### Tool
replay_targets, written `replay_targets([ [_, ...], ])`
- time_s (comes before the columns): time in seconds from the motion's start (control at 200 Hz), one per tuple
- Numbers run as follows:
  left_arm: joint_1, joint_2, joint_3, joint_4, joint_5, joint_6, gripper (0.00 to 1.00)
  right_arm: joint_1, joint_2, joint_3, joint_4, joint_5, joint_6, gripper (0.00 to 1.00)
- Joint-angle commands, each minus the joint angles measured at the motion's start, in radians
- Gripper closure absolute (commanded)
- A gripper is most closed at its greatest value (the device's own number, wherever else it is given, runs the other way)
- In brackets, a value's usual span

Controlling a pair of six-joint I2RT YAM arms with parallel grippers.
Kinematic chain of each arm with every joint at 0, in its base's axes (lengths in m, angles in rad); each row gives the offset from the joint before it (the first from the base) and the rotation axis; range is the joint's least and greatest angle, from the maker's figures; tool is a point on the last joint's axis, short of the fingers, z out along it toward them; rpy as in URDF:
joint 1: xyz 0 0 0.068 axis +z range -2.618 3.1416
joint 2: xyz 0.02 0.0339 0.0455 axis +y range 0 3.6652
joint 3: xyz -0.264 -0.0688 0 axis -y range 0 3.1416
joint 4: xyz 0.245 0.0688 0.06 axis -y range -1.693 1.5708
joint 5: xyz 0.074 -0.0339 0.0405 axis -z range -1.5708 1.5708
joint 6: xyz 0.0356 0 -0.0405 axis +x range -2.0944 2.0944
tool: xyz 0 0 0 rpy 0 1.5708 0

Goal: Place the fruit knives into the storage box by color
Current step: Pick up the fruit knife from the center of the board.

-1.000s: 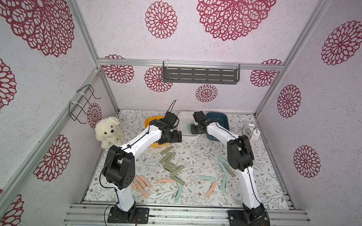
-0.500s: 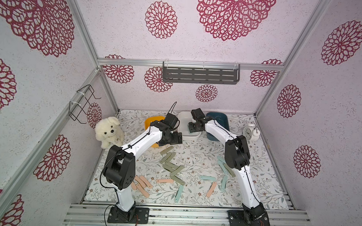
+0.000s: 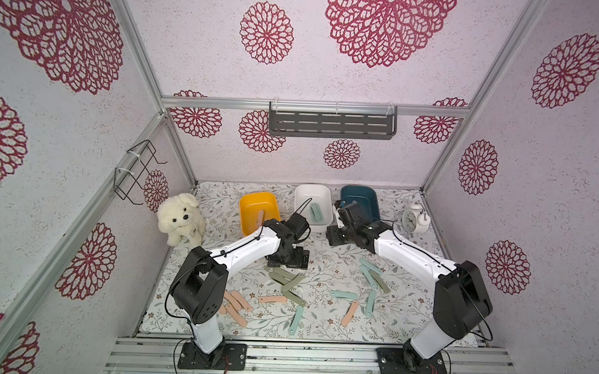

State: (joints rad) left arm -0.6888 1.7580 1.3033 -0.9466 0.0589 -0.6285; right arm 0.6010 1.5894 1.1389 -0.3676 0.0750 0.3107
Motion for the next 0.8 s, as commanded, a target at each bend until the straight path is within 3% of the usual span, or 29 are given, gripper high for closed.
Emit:
replay_targets([
  [0.0, -0.033, -0.021, -0.020, -0.022, 0.020, 0.036, 0.09, -0.004, -0.079, -0.114, 0.046, -0.019, 0.031, 0.11],
  [0.055, -0.039, -0.005, -0.021, -0.024, 0.018, 0.046, 0.11, -0.006, -0.108, -0.158, 0.054, -0.017, 0.031, 0.01],
  [0.51, -0.048, 0.100, -0.027, 0.019, 0.052, 0.089, 0.26, -0.033, -0.194, -0.255, 0.059, -0.015, 0.032, 0.01],
  [0.795, -0.051, 0.124, -0.043, 0.031, 0.051, 0.091, 0.44, -0.039, -0.190, -0.255, 0.062, -0.019, 0.028, 0.01],
])
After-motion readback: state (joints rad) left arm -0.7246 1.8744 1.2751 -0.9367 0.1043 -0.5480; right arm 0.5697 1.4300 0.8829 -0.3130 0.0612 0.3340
